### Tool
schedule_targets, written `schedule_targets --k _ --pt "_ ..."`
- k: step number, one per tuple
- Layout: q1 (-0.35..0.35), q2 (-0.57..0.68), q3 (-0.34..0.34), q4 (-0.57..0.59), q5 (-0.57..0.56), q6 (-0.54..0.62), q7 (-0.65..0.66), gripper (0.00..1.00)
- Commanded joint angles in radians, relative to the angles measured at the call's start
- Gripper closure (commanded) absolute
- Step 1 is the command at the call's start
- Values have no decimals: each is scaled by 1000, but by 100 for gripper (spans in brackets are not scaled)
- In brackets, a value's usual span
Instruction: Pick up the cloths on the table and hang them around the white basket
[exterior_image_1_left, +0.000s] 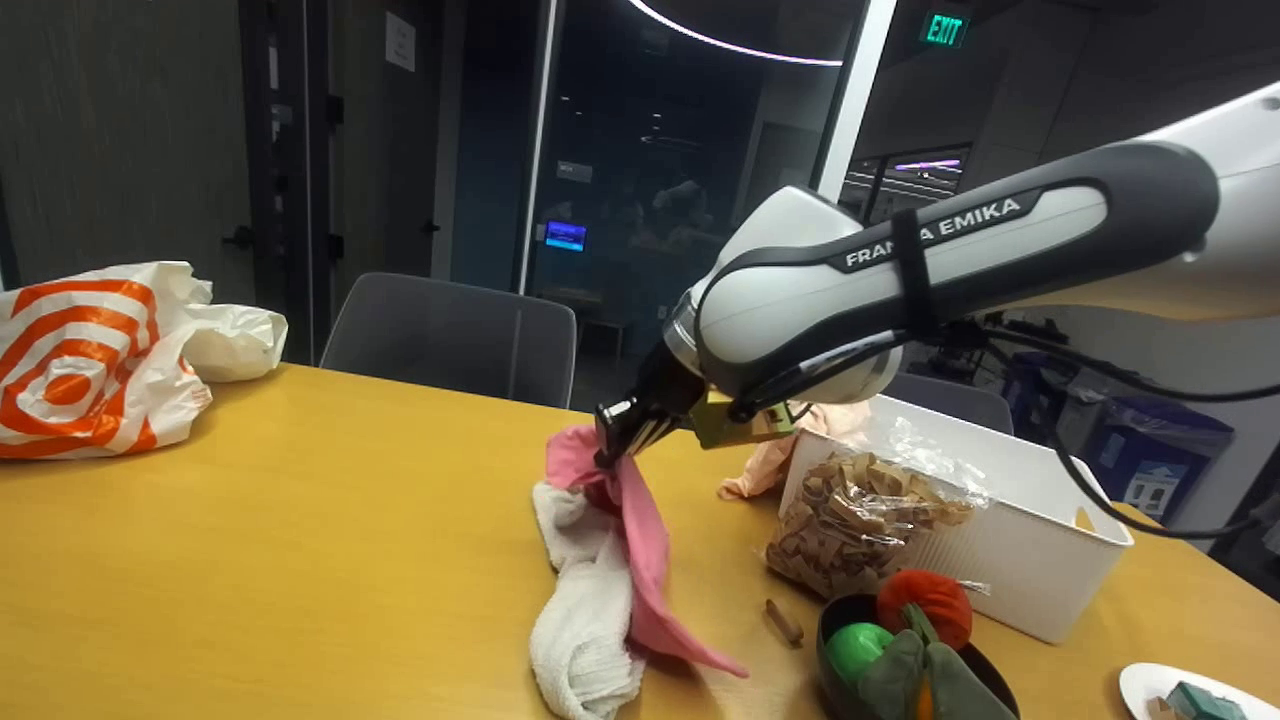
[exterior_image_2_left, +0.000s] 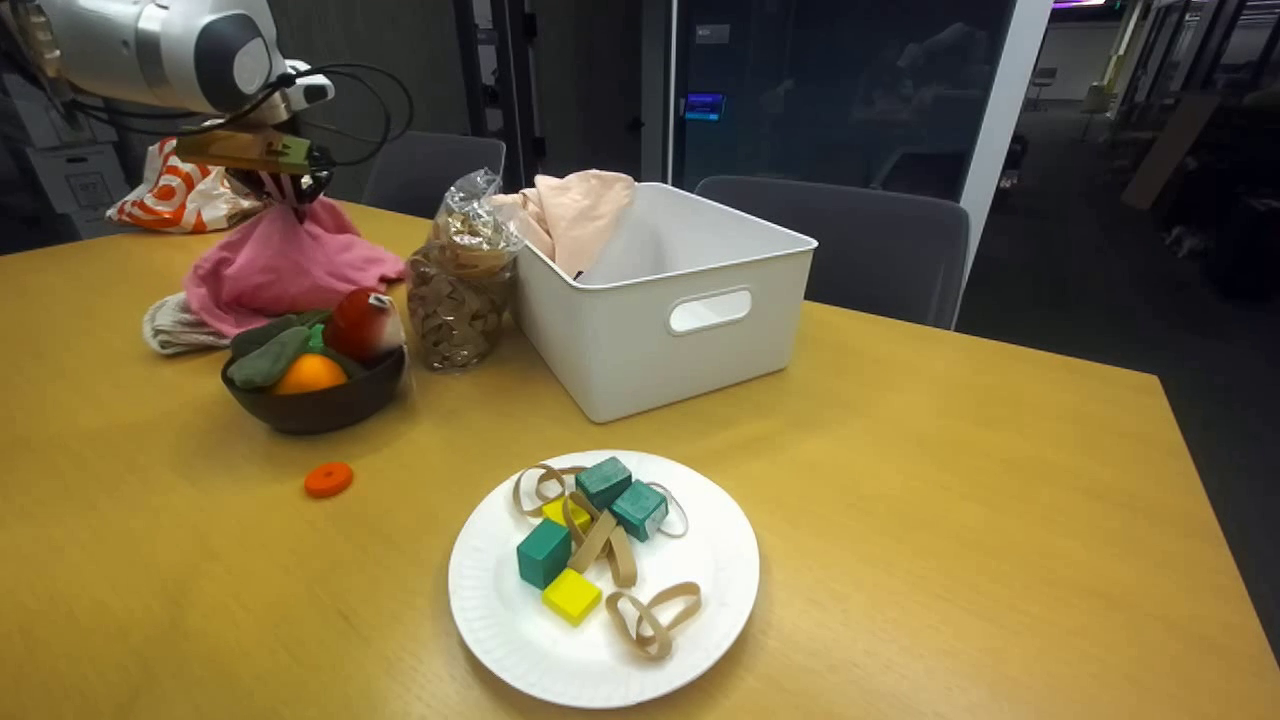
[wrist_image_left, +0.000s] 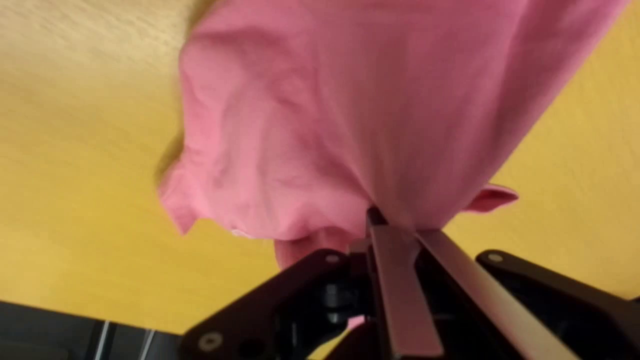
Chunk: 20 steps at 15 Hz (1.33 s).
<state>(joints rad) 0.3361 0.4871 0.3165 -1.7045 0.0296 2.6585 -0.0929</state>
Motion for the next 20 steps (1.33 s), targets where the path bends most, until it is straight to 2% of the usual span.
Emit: schedule_targets --k 1,6,13,16,20 --pt "-59 -93 26 -81 79 137 1 96" --pt "-220 -178 145 -122 348 271 -77 96" --pt "-493 -276 346 -99 866 371 -281 96" --pt "-589 -324 378 -93 1104 401 -373 96" --pt "-681 -382 359 -91 1402 436 -479 96"
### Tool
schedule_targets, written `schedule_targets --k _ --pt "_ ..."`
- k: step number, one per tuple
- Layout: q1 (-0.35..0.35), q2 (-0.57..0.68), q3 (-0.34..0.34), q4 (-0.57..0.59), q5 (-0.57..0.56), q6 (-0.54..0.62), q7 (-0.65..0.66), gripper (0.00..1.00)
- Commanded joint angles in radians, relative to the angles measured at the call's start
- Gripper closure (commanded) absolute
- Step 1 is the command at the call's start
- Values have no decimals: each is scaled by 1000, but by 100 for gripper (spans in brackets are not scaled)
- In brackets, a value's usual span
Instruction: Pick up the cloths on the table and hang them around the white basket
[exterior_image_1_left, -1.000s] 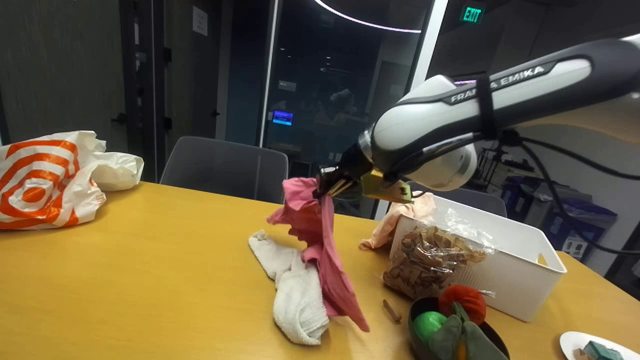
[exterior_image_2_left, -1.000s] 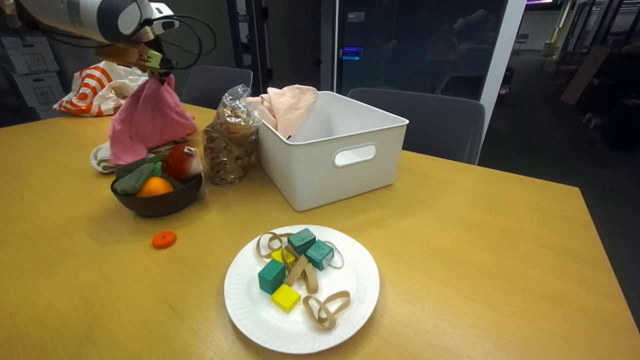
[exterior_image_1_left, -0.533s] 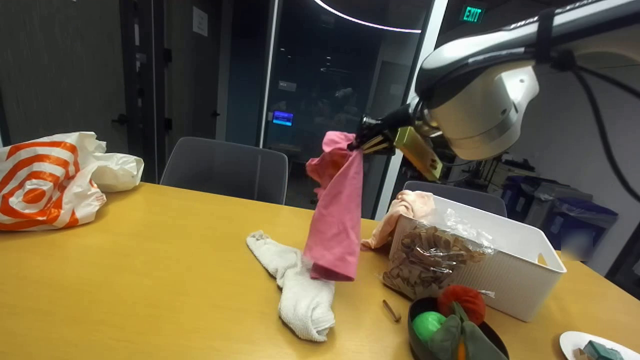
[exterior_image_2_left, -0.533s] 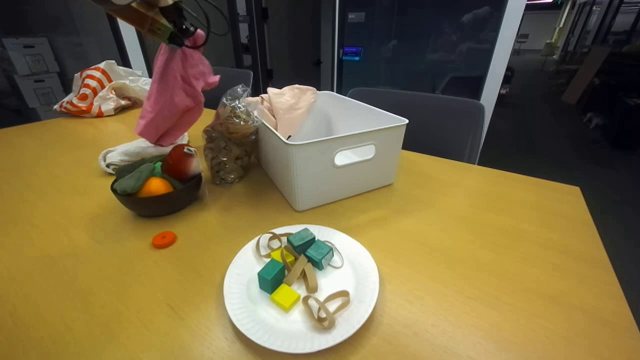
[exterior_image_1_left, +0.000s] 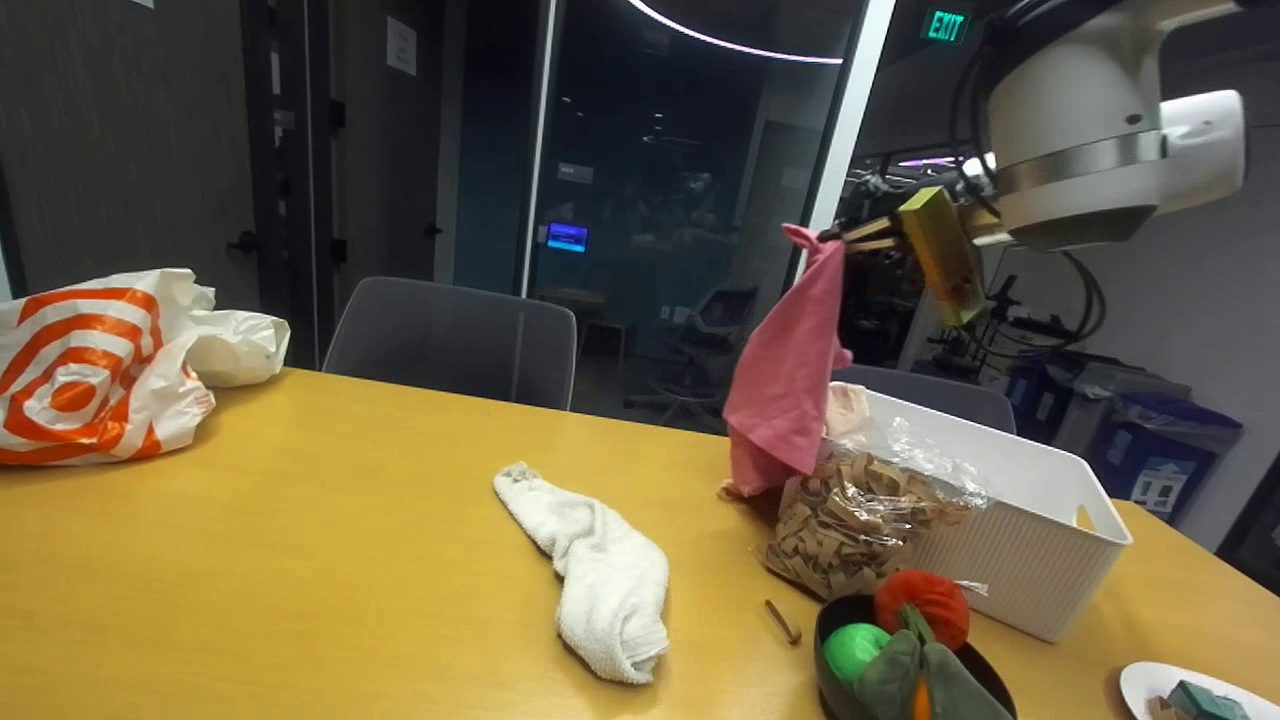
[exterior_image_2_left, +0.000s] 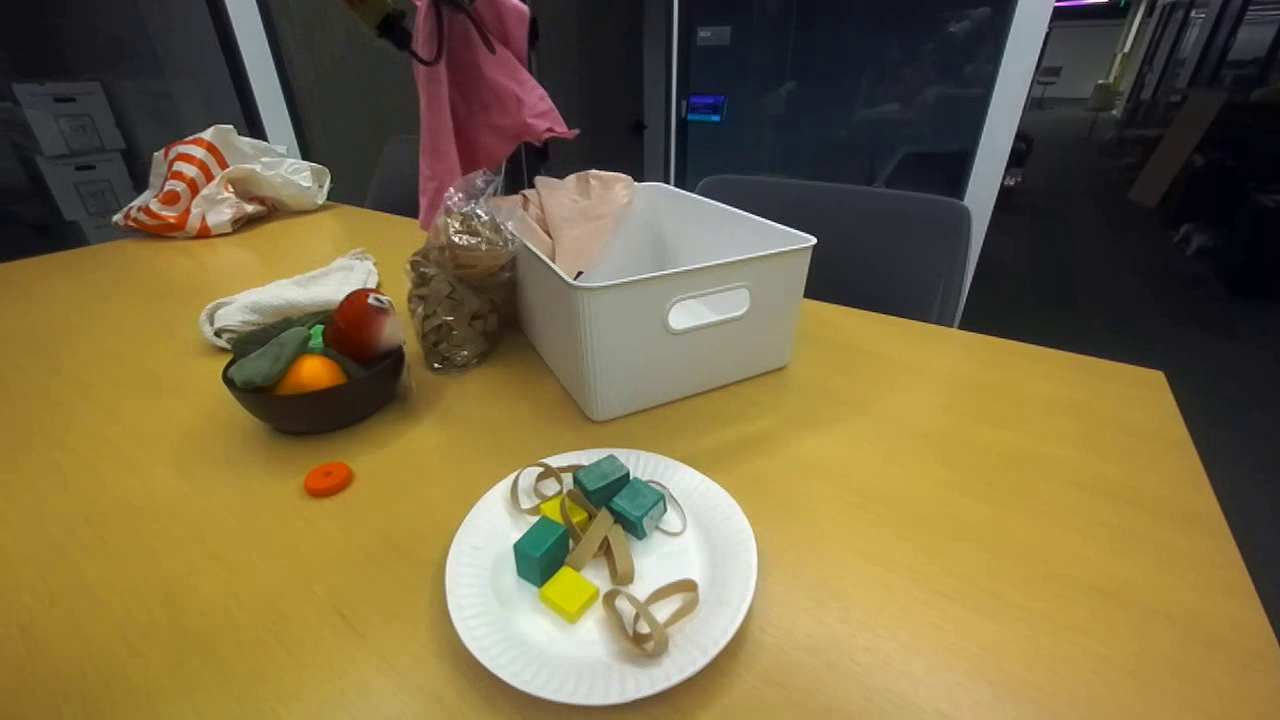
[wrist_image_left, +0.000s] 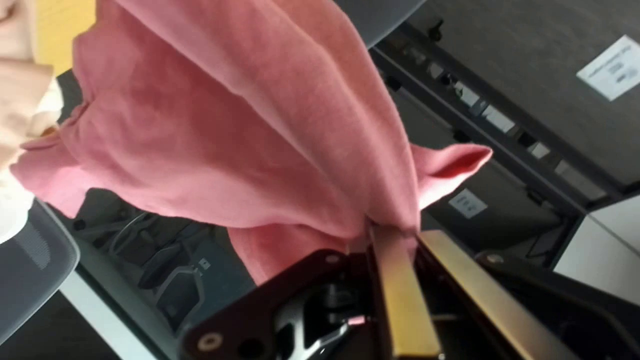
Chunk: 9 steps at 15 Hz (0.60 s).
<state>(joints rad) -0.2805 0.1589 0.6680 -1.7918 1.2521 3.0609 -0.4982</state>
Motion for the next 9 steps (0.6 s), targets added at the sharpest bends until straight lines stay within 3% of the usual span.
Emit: schedule_targets --k 1,6,9 --pt "-86 -73 -1 -8 256 42 -99 96" --pt "-177 -160 -68 -14 660 81 -278 96" --pt "-201 -154 -108 17 814 144 -381 96"
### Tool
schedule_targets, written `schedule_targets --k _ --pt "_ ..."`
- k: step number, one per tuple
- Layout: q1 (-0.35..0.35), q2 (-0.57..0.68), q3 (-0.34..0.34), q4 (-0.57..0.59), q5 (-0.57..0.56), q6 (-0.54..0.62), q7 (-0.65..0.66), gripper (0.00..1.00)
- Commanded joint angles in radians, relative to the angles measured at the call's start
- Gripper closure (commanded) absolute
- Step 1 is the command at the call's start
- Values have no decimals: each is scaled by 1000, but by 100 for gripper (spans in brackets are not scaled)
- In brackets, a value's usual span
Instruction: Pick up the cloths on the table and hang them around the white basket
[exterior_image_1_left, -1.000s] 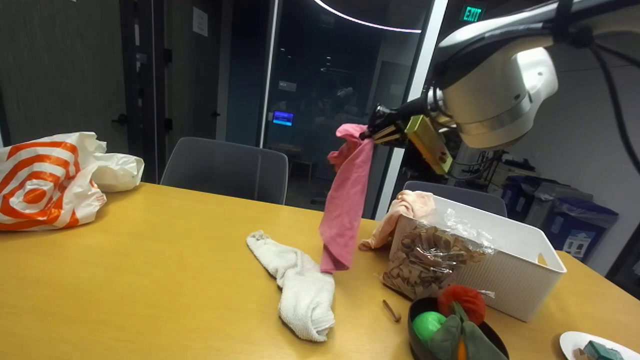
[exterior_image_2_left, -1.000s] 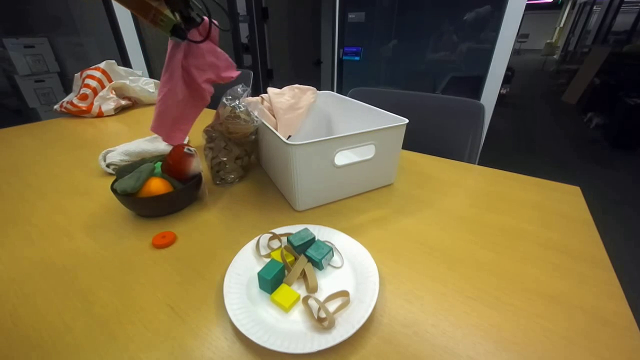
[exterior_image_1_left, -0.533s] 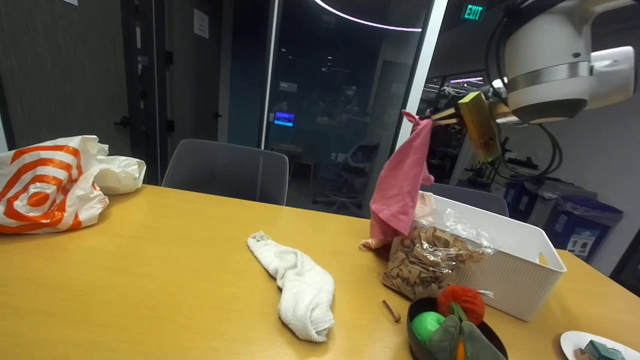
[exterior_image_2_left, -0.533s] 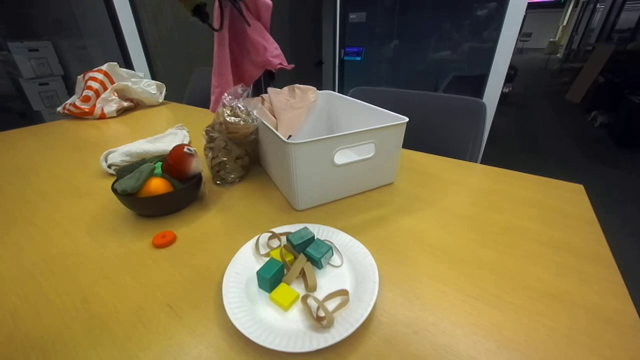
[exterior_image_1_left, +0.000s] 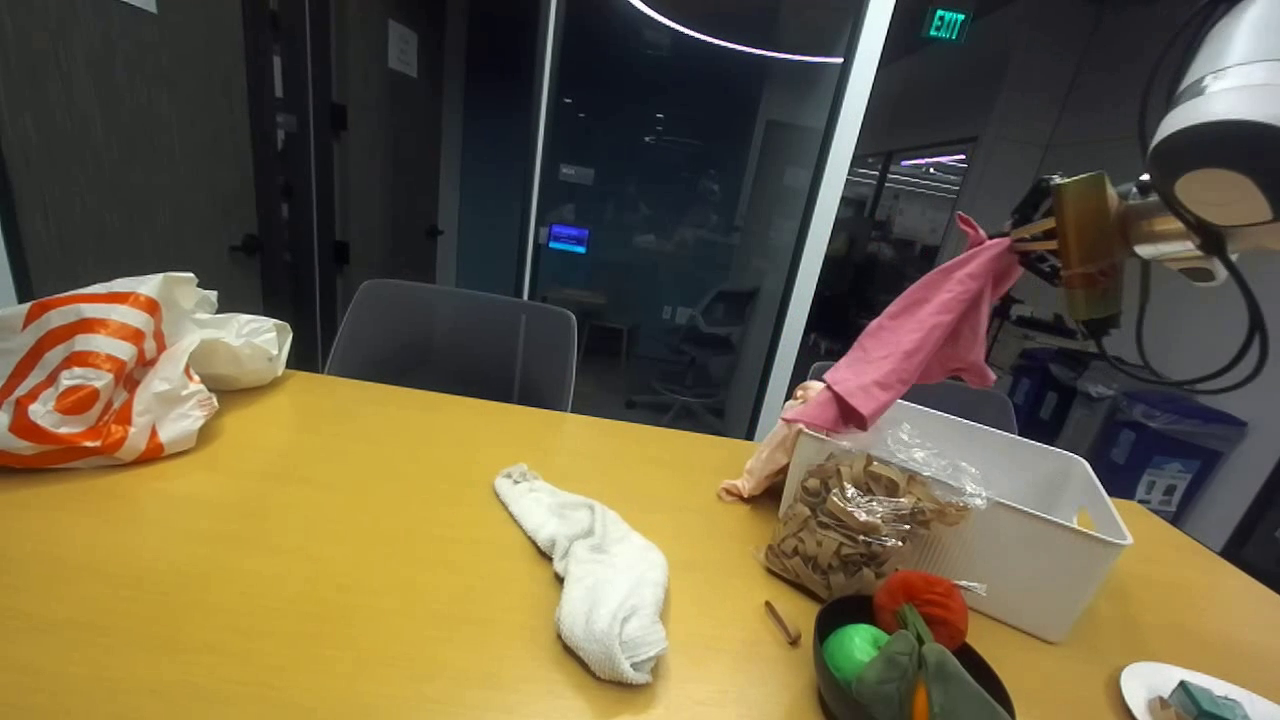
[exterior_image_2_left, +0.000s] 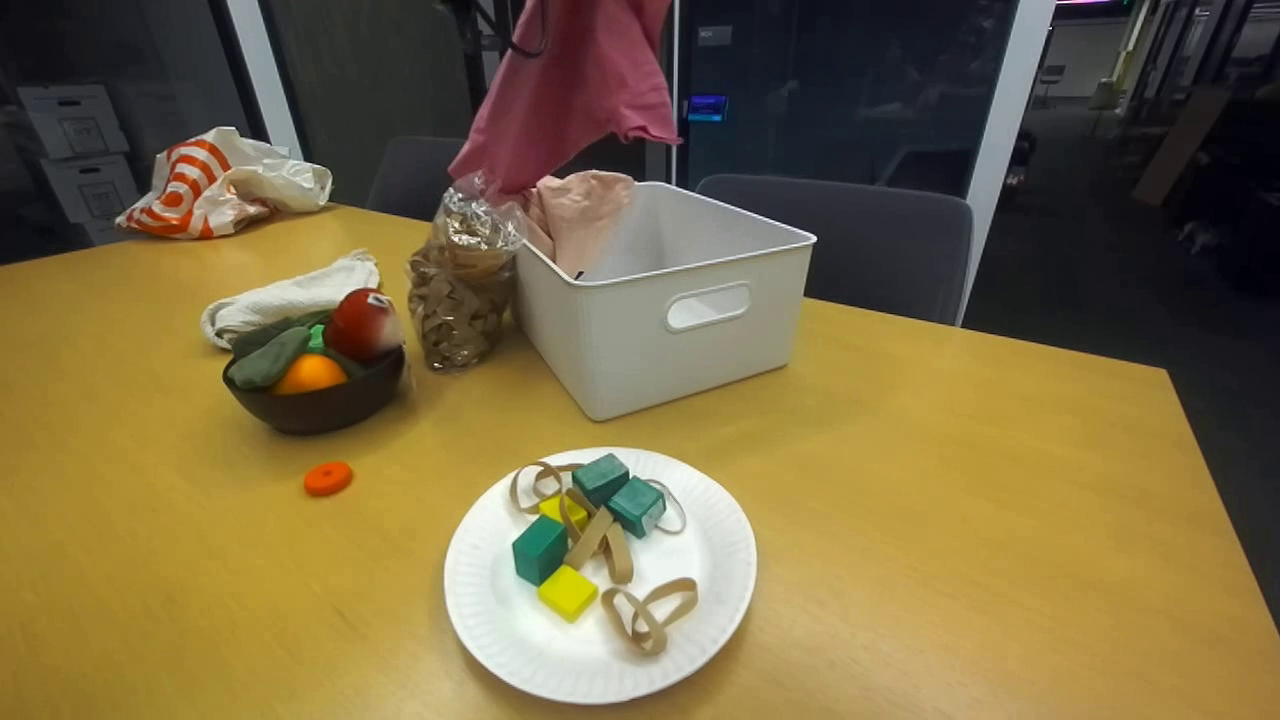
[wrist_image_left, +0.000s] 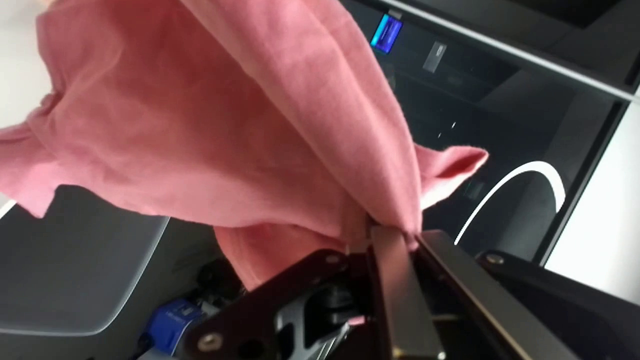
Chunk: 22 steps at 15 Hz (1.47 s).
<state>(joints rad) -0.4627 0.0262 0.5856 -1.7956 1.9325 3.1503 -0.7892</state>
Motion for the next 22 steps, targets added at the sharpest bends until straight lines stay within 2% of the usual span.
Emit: schedule_targets --k 1,5,7,8,9,10,12,16,19,22 --pt "-23 -10 -36 34 167 77 -111 96" --pt "-13 52 -59 78 210 177 -174 96" --pt "20 123 -65 142 161 269 -189 95" --pt "182 141 -214 142 -33 308 -1 95" --pt "111 212 -121 236 22 392 -108 95" --pt "174 264 -158 270 -78 455 -20 96" --pt "246 358 -186 322 -222 553 87 96" --pt "346 548 -223 400 -420 666 231 95" --pt "404 656 -270 455 -570 746 374 94" --pt "421 706 -299 476 -668 808 508 95"
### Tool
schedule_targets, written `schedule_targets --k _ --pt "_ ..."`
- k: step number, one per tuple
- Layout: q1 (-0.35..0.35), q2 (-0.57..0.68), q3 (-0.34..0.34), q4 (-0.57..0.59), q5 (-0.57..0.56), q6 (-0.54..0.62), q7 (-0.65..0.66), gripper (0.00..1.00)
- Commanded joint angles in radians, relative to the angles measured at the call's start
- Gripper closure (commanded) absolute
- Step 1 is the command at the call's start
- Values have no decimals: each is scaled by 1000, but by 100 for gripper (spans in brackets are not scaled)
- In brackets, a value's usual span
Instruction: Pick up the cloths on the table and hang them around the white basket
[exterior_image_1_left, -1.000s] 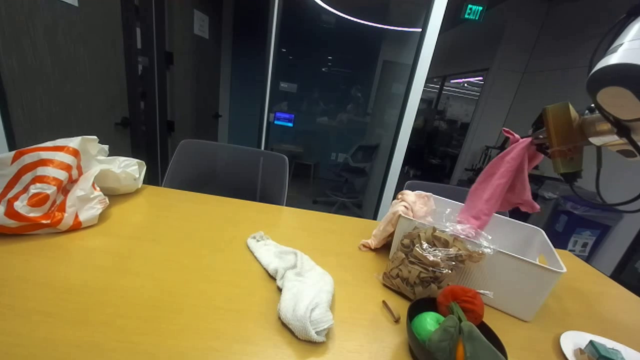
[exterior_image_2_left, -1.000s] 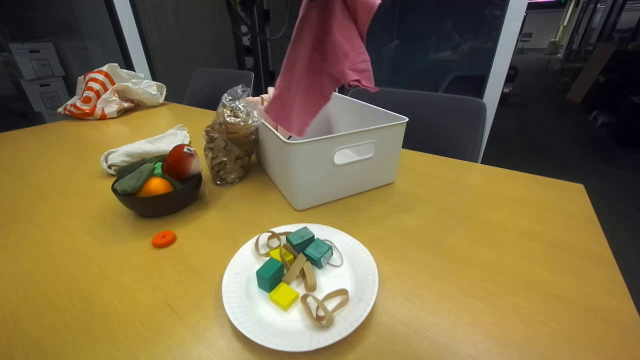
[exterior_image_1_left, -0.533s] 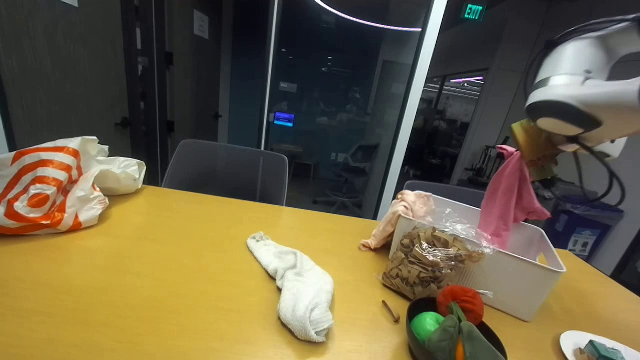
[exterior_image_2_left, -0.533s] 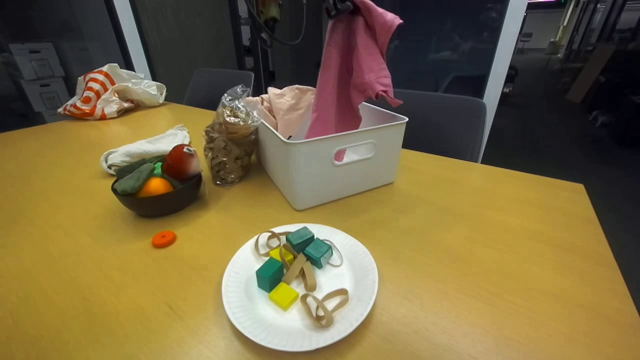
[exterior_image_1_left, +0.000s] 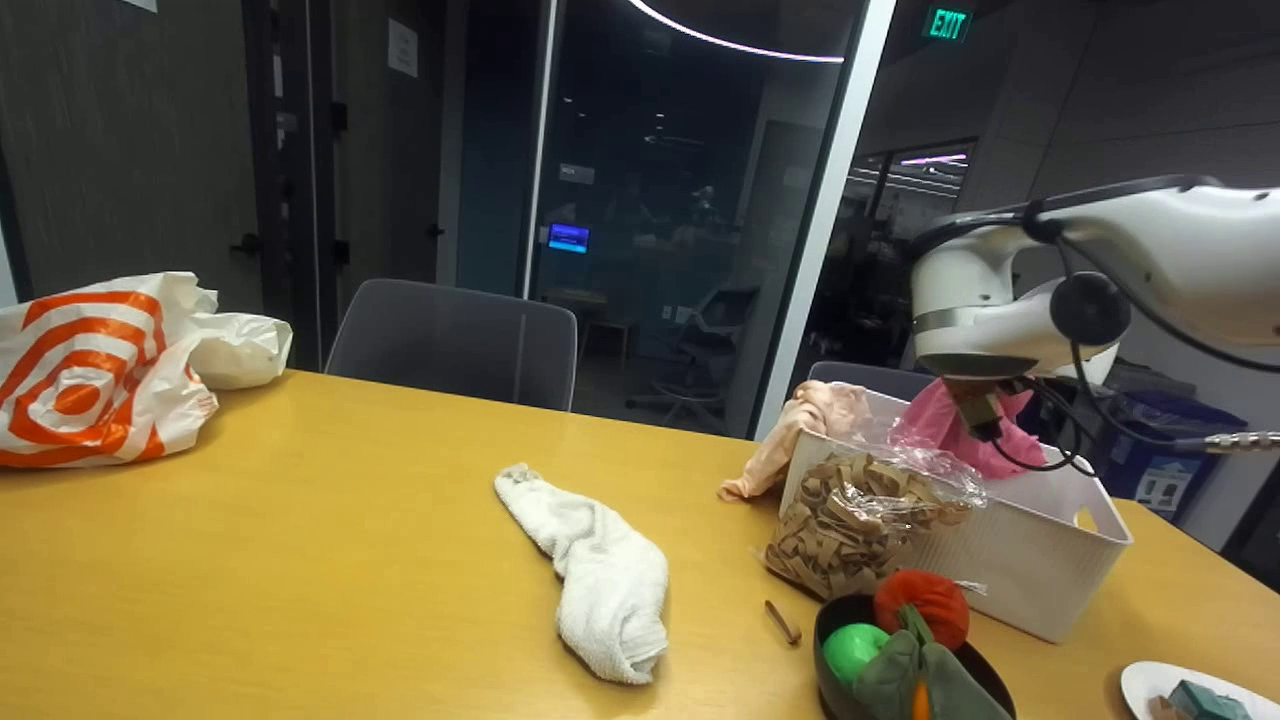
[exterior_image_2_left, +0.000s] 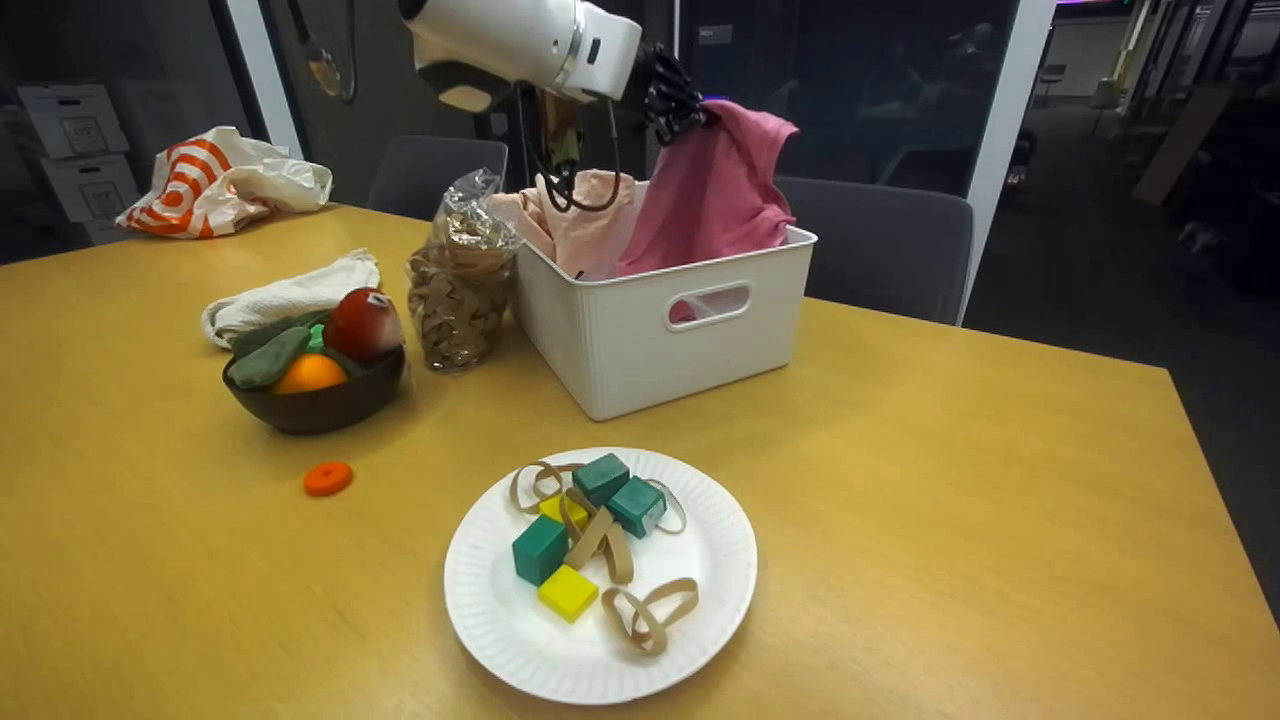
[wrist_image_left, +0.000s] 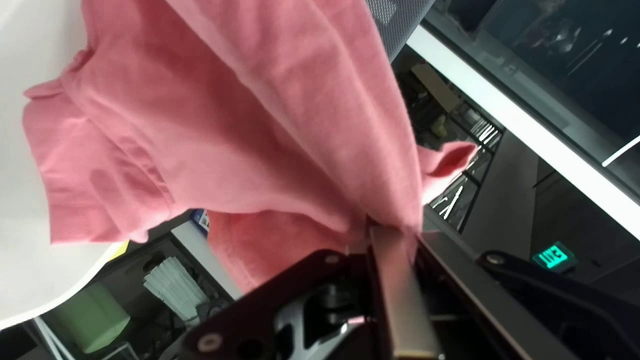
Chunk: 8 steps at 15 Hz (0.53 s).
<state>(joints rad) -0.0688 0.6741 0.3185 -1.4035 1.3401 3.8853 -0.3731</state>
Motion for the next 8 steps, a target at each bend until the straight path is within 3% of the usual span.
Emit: schedule_targets --k 1,4,5,8 --pt "27 66 -36 86 -94 84 126 95" --pt "16 70 -38 79 -123 78 199 94" --pt "70 59 -125 70 -100 41 255 75" --pt "91 64 -169 73 -110 35 326 60"
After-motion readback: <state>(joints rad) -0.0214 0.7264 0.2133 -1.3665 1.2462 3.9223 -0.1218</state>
